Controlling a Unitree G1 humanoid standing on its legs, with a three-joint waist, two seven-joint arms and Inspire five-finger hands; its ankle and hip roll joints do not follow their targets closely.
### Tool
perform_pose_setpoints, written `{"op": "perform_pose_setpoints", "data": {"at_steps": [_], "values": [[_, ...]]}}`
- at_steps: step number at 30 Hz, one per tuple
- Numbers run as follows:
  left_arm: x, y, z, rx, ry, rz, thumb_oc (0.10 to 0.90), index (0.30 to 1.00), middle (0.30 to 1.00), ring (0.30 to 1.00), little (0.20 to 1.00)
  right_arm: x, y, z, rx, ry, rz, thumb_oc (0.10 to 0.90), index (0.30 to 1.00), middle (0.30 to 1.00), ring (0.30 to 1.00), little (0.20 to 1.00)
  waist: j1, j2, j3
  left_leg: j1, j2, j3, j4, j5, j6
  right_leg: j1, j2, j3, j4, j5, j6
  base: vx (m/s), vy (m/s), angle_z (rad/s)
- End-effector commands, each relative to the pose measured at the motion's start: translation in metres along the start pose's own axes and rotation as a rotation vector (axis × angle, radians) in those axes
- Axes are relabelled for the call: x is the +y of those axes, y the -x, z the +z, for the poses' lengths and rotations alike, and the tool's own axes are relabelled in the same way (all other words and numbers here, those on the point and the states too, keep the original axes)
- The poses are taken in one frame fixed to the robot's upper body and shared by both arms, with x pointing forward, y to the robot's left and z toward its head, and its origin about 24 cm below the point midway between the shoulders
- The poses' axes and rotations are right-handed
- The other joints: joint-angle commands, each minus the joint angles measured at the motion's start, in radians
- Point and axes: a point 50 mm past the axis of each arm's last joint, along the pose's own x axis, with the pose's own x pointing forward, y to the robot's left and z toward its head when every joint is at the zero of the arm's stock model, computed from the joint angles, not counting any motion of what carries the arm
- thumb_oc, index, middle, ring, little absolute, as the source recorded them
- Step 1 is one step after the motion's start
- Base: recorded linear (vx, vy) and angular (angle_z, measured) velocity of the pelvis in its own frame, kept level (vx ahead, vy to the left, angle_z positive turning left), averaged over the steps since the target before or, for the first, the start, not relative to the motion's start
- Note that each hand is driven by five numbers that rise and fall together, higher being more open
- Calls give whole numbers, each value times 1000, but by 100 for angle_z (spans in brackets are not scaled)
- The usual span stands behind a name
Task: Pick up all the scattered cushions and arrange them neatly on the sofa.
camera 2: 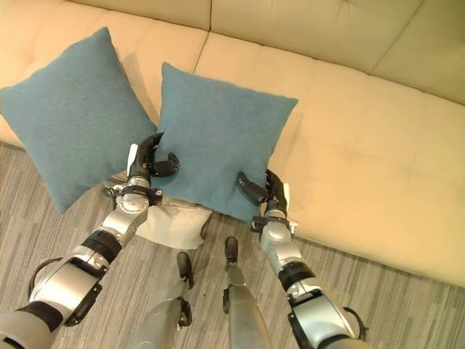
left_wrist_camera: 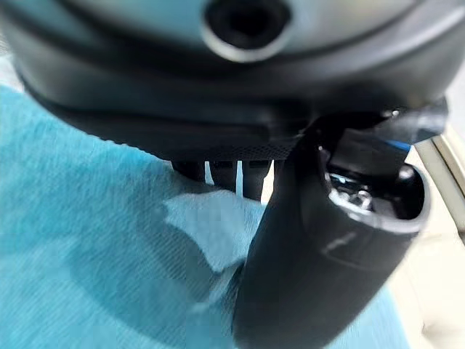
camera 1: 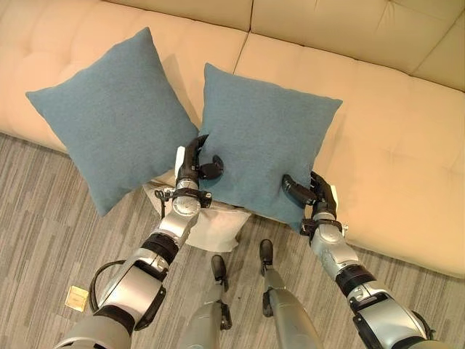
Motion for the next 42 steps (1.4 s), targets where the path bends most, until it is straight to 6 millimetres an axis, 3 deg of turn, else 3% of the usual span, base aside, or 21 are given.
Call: {"op": "perform_pose_setpoints", "data": {"at_steps": [1, 6, 13, 20, 24, 25, 26, 27, 28, 30, 31, 33, 35, 39, 40, 42], "values": [[-49, 23, -24, 72, 29, -229, 400, 300, 300, 300, 300, 44, 2, 48, -204, -40, 184, 400, 300, 300, 300, 300, 7, -25, -17, 15, -43, -40, 2, -76, -10, 37, -2, 68, 83, -169, 85, 0, 0, 0], [-54, 52, -47, 115, 140, -269, 400, 300, 300, 300, 300, 33, 22, 8, -147, 43, 190, 400, 300, 300, 300, 300, 6, -17, -36, 70, -41, -42, 2, -89, -9, 96, 4, 62, 78, -185, 81, 0, 0, 0], [-51, 81, -55, 101, 244, -323, 400, 300, 300, 300, 300, 3, 53, -24, -109, 22, 146, 400, 300, 300, 300, 300, -21, -9, -90, 139, -36, -32, 2, -110, -7, 178, 6, 43, 69, -209, 76, 6, -7, 5], [-41, 100, -58, 82, 283, -360, 400, 300, 300, 300, 300, -17, 72, -28, -136, 46, 141, 400, 300, 300, 300, 300, -42, -14, -139, 222, -23, -14, 8, -135, -9, 257, 14, 58, 61, -233, 73, 10, -24, 4], [-35, 107, -56, 66, 319, -367, 400, 300, 300, 300, 300, -25, 80, -22, -181, 65, 153, 400, 300, 300, 300, 300, -59, -27, -154, 226, -16, -4, 117, -181, -10, 291, 15, 84, 70, -246, 63, -31, -9, -22], [-34, 108, -53, 54, 333, -360, 400, 300, 300, 300, 300, -25, 81, -18, -201, 70, 159, 400, 300, 300, 300, 300, -59, -33, -151, 225, -18, -13, 152, -197, -9, 299, 15, 102, 73, -246, 59, -72, 77, -19], [-31, 111, -49, 28, 344, -351, 400, 300, 300, 300, 300, -24, 82, -11, -230, 70, 176, 400, 300, 300, 300, 300, -52, -41, -140, 211, -44, -82, 219, -223, -16, 296, 19, 132, 94, -245, 56, -81, 68, -26], [-31, 110, -49, 27, 343, -350, 400, 300, 300, 300, 300, -24, 82, -11, -230, 70, 176, 400, 300, 300, 300, 300, -53, -42, -143, 207, -45, -82, 218, -220, -16, 292, 18, 132, 93, -243, 56, -94, 120, -66], [-29, 113, -48, 18, 357, -343, 400, 300, 300, 300, 300, -23, 84, -9, -240, 73, 196, 400, 300, 300, 300, 300, -45, -47, -142, 204, -86, -168, 259, -242, -20, 285, 24, 169, 107, -235, 58, -48, 68, -74], [-29, 114, -49, 21, 361, -341, 400, 300, 300, 300, 300, -24, 85, -8, -242, 78, 201, 400, 300, 300, 300, 300, -45, -50, -150, 206, -106, -204, 267, -250, -19, 273, 28, 195, 113, -225, 61, -56, 139, -101], [-32, 118, -51, 33, 369, -357, 400, 300, 300, 300, 300, -26, 87, -9, -243, 91, 206, 400, 300, 300, 300, 300, -62, -45, -166, 246, -114, -238, 213, -283, 5, 249, 41, 237, 113, -210, 72, -91, 207, -113], [-33, 118, -51, 33, 373, -360, 400, 300, 300, 300, 300, -27, 88, -10, -241, 98, 204, 400, 300, 300, 300, 300, -67, -43, -171, 256, -110, -221, 197, -281, 12, 240, 43, 248, 112, -197, 79, -88, 128, -86], [-31, 114, -46, 14, 368, -345, 400, 300, 300, 300, 300, -21, 86, 0, -270, 51, 202, 400, 300, 300, 300, 300, -87, -59, -170, 241, -113, -172, 170, -268, 35, 173, 44, 285, 112, -142, 122, -189, 153, -50], [-29, 111, -44, 5, 360, -336, 400, 300, 300, 300, 300, -10, 88, 5, -288, -1, 234, 400, 300, 300, 300, 300, -86, -82, -161, 222, -104, -90, 150, -256, 52, 117, 44, 287, 116, -112, 165, -169, 100, -103], [-29, 110, -44, 7, 363, -328, 400, 300, 300, 300, 300, -7, 89, 4, -289, -4, 241, 400, 300, 300, 300, 300, -81, -87, -151, 214, -94, -66, 153, -251, 56, 102, 40, 257, 133, -125, 170, -195, 24, -101], [-28, 109, -45, 10, 366, -323, 400, 300, 300, 300, 300, -6, 93, 5, -301, -1, 245, 400, 300, 300, 300, 300, -59, -84, -134, 208, -69, -24, 145, -237, 58, 112, 5, 136, 182, -177, 153, -178, 10, -88]]}}
